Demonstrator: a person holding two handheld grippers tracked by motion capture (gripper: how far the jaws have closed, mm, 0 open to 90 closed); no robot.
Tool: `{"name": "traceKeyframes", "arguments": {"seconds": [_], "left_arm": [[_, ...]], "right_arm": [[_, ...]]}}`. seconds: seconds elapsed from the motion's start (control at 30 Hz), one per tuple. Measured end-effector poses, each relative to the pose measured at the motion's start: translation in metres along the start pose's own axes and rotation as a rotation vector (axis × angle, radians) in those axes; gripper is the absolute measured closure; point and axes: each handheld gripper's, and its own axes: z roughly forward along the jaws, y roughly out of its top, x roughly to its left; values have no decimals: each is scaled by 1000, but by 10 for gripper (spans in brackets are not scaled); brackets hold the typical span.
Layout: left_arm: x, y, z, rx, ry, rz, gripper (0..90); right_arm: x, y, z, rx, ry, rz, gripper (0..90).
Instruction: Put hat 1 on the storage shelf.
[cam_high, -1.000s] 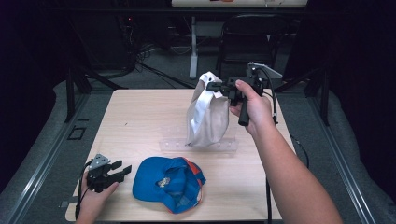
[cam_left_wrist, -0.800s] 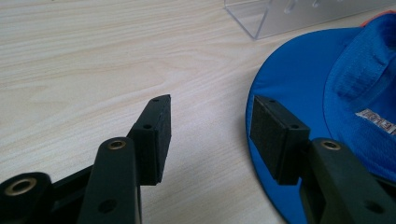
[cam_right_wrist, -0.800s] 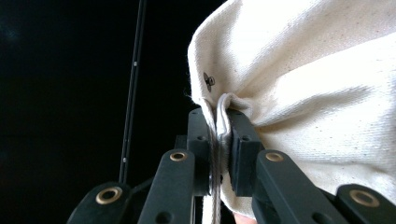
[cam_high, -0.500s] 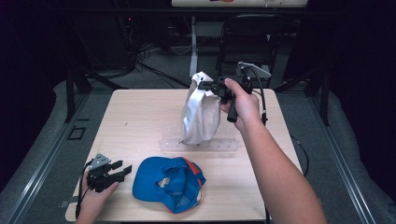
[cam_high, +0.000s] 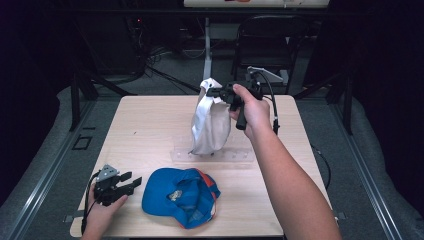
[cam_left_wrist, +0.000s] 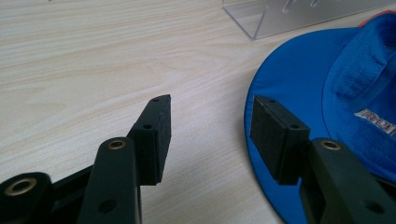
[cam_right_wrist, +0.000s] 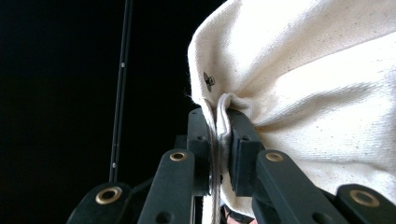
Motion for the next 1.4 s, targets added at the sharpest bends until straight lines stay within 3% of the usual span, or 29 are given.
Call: {"name": "traceKeyframes", "arguments": {"seconds": [0.47,0.67,0.9,1.2,1.4], "left_arm": [[-7,4,0,-12,-1,18,487],[-30,26,-5,-77,-43,75,486],[-50,43,-2,-96,-81,129,485],[-85,81,22,-110,-125,193,483],[-102,98,37,-103,-115,235,528]], "right_arm": [[-1,1,13,-3,-2,-1,815],[1,0,17,-8,3,-1,815],[1,1,16,-17,-10,-5,815],[2,-1,26,1,11,-5,814],[4,-2,31,2,16,-14,814]]}}
